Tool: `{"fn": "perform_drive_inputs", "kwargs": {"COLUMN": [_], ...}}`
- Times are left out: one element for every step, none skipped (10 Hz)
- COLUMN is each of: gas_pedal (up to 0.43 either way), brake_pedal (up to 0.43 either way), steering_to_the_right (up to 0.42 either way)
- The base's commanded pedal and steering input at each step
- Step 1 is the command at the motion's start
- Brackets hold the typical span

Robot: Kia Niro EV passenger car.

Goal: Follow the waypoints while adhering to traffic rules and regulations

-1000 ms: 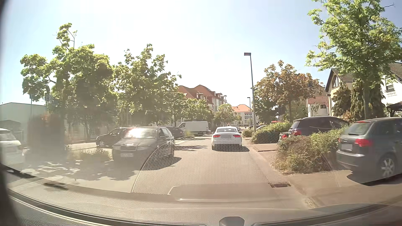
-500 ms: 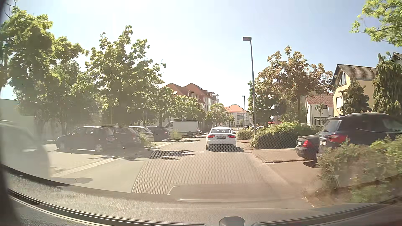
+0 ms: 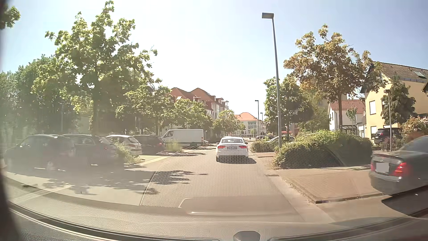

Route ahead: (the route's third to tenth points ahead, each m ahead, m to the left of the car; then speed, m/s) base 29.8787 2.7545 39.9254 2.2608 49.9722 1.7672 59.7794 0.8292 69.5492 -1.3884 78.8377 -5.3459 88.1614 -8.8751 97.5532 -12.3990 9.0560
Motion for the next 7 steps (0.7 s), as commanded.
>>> {"fn": "perform_drive_inputs", "kwargs": {"gas_pedal": [0.067,0.079,0.079,0.079,0.059,0.039,0.0], "brake_pedal": [0.03,0.03,0.024,0.03,0.024,0.03,0.03], "steering_to_the_right": [0.015,0.013,0.012,0.01,0.01,0.01,0.01]}}
